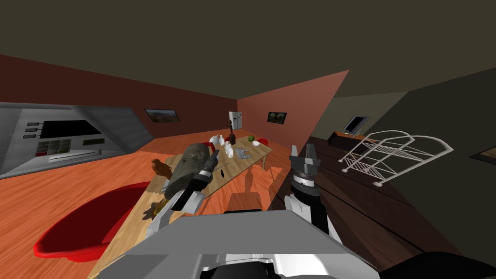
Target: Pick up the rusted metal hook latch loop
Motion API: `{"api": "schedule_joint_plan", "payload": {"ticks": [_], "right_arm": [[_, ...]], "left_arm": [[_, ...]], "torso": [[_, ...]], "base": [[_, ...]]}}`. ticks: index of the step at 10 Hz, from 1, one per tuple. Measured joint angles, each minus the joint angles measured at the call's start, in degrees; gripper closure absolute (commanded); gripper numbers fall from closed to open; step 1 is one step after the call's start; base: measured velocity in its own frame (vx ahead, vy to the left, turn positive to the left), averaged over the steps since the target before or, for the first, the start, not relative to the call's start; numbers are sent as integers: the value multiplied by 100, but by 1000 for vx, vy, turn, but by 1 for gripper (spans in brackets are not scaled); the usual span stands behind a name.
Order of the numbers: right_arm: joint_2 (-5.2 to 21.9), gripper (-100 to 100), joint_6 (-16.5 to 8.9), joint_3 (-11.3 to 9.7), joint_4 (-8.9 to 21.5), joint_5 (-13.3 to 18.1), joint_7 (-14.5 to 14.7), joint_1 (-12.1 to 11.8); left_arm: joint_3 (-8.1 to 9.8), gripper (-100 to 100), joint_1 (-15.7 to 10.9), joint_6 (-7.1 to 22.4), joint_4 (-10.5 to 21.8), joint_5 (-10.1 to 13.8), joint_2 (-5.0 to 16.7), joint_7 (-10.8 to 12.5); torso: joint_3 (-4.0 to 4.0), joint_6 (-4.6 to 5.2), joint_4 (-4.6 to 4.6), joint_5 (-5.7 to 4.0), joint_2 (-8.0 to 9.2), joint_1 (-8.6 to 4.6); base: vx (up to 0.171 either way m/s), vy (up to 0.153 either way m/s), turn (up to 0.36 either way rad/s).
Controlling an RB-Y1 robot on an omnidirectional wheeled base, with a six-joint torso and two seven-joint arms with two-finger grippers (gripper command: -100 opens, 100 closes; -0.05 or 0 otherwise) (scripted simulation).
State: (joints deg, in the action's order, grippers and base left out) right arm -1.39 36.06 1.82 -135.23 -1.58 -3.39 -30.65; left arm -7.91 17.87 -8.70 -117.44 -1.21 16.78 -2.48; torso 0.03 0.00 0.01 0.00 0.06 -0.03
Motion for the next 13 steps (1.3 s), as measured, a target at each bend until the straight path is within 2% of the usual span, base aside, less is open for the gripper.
{"api": "schedule_joint_plan", "payload": {"ticks": [3,5,6,8,9,11,13], "right_arm": [[0,0,0,0,0,0,0,0],[0,0,0,0,0,0,0,0],[0,0,0,0,0,0,0,0],[0,0,0,0,0,0,0,0],[0,0,0,0,0,0,0,0],[0,0,0,0,0,0,0,0],[0,0,0,0,0,0,0,0]], "left_arm": [[-126,-100,-252,444,400,-11,291,-97],[-194,-100,-352,705,550,-17,441,-139],[-267,-100,-470,874,739,-35,535,-191],[-372,-100,-530,1112,931,-84,608,-287],[-433,-100,-602,1308,1031,-88,728,-329],[-509,-100,-780,1548,1316,-89,847,-374],[-641,-100,-1000,1809,1775,-105,1011,-464]], "torso": [[0,-1,0,0,0,2],[-1,0,0,0,-1,2],[0,0,0,0,0,-1],[-1,-1,0,-1,-2,-1],[-1,-1,0,-1,-3,-1],[-4,0,-1,0,-7,0],[-6,-1,-2,-1,-11,-3]], "base": [[-19,-7,8],[-20,-10,17],[-19,-13,4],[-12,-13,8],[-6,-10,3],[0,-13,-1],[12,-21,-13]]}}
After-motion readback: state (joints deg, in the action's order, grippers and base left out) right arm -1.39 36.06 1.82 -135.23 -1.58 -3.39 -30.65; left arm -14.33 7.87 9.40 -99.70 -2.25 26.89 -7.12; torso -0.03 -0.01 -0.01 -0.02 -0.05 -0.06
